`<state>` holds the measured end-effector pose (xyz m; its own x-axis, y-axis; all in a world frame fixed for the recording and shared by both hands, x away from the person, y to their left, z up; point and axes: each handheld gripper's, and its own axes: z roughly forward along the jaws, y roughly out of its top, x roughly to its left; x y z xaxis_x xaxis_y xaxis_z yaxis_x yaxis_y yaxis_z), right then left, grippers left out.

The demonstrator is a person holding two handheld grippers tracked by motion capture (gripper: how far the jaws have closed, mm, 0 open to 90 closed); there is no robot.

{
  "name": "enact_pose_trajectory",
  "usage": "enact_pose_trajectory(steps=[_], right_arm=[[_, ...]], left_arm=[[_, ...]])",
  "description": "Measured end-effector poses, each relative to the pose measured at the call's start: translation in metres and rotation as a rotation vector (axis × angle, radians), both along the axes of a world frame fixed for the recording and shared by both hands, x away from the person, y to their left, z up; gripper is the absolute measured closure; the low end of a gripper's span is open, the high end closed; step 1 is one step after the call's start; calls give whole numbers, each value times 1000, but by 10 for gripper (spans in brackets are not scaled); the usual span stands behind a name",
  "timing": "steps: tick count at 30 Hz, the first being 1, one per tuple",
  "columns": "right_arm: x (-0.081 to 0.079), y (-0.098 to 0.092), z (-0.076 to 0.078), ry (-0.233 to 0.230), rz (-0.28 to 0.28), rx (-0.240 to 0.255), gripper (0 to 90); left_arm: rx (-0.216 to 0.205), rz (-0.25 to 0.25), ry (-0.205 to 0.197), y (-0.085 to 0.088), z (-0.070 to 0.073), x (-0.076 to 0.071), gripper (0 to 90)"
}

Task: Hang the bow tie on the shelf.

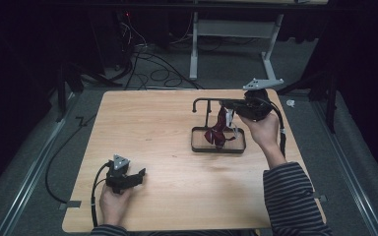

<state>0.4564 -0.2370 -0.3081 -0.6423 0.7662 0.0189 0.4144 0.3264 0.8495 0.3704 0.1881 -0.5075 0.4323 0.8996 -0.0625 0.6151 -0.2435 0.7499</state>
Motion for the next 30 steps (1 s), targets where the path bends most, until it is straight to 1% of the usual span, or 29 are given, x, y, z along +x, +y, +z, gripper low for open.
enact_pose_trajectory(steps=[5, 11, 12, 16, 20, 24, 30], right_arm=[[4, -2, -3, 12, -14, -6, 896], [7, -3, -5, 12, -27, -12, 895], [7, -3, -6, 14, -36, -18, 895], [9, -1, -8, 12, -40, -41, 895], [12, -1, -10, 11, -49, -50, 894], [13, 0, -12, 23, -58, -56, 893], [16, 1, -14, 27, -69, -63, 892]], left_arm=[[0, 0, 0, 0, 0, 0, 281], [3, -2, 1, 0, 0, 0, 281], [1, -1, 1, 0, 0, 0, 281], [1, -1, 1, 0, 0, 0, 280], [2, -2, 1, 0, 0, 0, 281], [0, -2, 1, 0, 0, 0, 280], [0, -2, 1, 0, 0, 0, 280]])
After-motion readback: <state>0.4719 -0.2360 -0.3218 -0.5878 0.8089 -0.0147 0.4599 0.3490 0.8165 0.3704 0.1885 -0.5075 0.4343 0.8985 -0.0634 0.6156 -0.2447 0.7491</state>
